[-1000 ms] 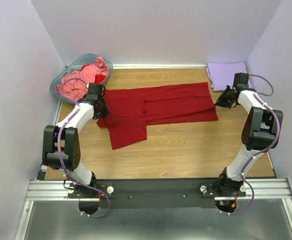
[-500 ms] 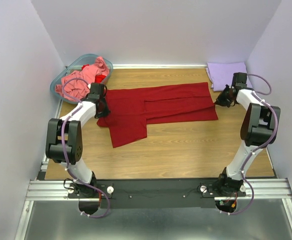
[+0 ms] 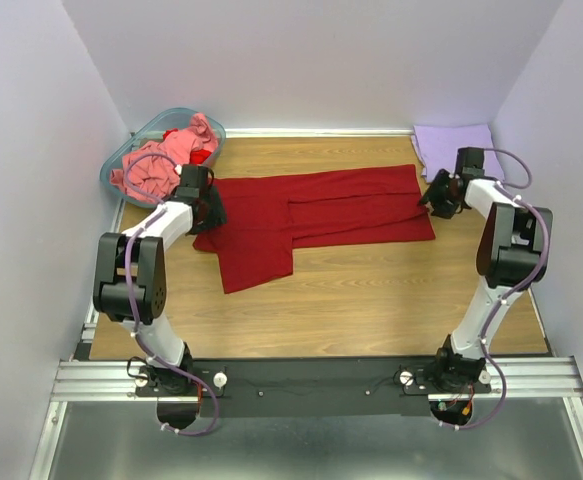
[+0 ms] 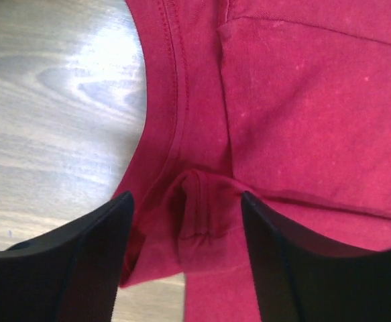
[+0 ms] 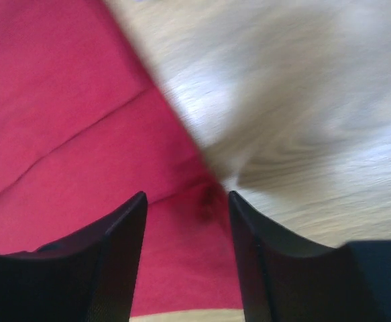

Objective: Fold and stack the t-shirts
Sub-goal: Fold the tshirt

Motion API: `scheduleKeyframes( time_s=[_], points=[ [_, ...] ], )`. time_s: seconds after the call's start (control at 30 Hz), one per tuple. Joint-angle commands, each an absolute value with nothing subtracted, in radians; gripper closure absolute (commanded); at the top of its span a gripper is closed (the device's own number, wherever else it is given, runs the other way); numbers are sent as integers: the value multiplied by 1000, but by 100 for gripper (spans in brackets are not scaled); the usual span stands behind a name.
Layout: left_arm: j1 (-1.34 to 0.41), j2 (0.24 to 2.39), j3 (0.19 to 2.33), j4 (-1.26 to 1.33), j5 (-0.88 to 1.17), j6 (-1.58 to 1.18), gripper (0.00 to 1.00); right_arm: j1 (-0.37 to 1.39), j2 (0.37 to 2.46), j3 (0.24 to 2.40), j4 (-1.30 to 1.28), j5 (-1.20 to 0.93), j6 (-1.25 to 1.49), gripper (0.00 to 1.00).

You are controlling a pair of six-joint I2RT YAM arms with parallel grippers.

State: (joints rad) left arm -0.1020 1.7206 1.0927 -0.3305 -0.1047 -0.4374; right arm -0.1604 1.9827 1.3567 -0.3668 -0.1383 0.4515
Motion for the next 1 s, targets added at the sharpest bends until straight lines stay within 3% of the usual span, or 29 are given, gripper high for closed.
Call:
scheduleKeyframes(
  time_s=[0.0,0.07,0.17,0.4,0.57,0.77,0.97],
  points=[
    [-120,1613,1059,-310,-135,-440,22,-75,1869,1355,-347,-114,394,35],
    [-141,1545,1033,-325,-167,-449,15,-14,1826,1318,-345,-91,370,31],
    [-166,1465,974,-354,-198,-485,15,73,1747,1269,-339,-103,364,31],
    [-310,1292,795,-411,-186,-589,23,299,1625,1050,-186,-277,441,32],
    [-370,1307,703,-403,-150,-644,36,483,1672,982,-54,-342,518,39],
    [-405,1345,672,-399,-132,-649,37,598,1785,943,104,-360,664,48],
    [-439,1384,652,-396,-123,-666,37,659,1879,960,149,-380,733,50]
  ],
)
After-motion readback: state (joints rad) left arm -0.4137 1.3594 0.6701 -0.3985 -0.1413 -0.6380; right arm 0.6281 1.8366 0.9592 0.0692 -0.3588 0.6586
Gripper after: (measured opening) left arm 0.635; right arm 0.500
